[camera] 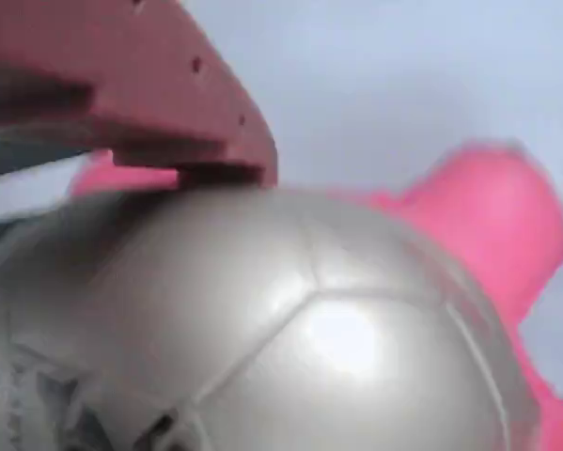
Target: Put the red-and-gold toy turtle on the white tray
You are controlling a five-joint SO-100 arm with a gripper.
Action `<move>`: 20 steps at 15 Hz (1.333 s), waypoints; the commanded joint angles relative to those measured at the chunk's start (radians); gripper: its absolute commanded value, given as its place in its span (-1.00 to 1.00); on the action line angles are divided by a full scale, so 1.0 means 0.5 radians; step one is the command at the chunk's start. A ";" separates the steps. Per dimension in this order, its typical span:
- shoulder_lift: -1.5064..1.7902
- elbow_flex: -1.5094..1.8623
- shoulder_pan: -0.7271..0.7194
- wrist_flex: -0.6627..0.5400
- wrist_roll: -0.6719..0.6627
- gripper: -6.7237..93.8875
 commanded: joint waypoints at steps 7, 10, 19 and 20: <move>0.273 -0.120 -0.012 0.061 -0.025 0.17; 0.565 0.043 -0.012 0.064 -0.166 -0.83; 2.645 2.335 0.221 -1.454 -0.359 -0.86; 2.832 2.571 0.252 -1.485 -0.347 -0.86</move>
